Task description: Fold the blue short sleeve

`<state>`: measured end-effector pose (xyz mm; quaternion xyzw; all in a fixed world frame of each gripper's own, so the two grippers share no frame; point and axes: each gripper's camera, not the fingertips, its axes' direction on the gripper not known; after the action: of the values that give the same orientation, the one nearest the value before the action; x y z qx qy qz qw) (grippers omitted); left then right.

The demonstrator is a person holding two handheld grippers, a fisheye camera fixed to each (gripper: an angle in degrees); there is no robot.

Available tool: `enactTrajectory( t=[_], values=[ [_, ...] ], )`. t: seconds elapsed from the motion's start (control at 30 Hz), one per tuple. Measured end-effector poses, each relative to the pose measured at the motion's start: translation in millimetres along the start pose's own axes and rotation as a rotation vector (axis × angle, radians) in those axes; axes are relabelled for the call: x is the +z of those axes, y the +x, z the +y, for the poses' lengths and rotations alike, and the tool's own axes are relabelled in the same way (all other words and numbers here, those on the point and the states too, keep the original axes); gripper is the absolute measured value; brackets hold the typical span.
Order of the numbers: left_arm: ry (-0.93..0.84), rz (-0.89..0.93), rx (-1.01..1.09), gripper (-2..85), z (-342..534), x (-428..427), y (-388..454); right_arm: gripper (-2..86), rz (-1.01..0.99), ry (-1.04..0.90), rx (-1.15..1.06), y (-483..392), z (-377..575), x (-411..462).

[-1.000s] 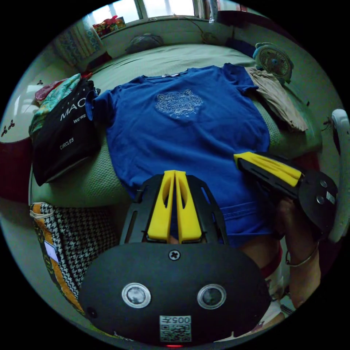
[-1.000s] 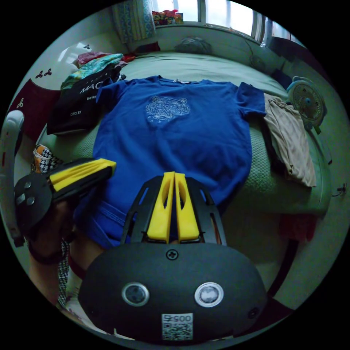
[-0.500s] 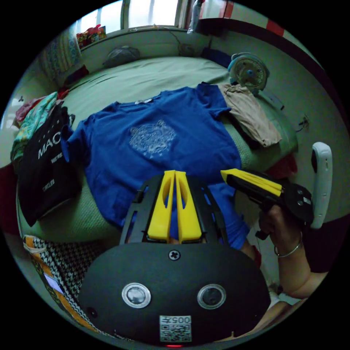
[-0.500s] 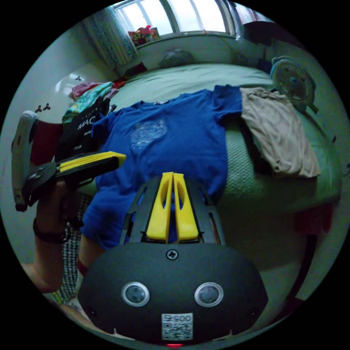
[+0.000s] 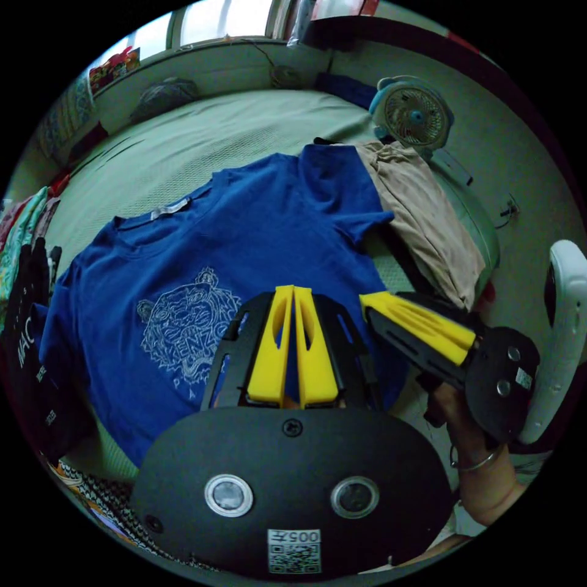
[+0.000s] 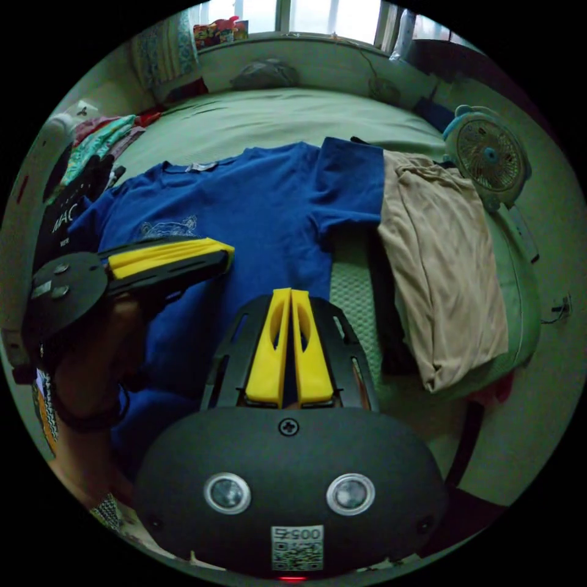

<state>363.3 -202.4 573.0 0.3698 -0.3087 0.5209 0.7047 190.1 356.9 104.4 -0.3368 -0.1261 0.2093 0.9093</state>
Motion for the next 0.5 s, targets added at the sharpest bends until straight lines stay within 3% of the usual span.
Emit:
enactTrajectory(
  t=[0.37, 0.5],
  values=[
    [0.072, 0.058, -0.001, -0.6, -21, 52, -25, -1.1, -0.061, -0.047, -0.063, 11, -52, 7],
    [0.098, 0.129, -0.024, -0.3, -27, 63, -45, 0.4, 0.009, 0.152, -0.082, 23, -78, -24]
  ],
)
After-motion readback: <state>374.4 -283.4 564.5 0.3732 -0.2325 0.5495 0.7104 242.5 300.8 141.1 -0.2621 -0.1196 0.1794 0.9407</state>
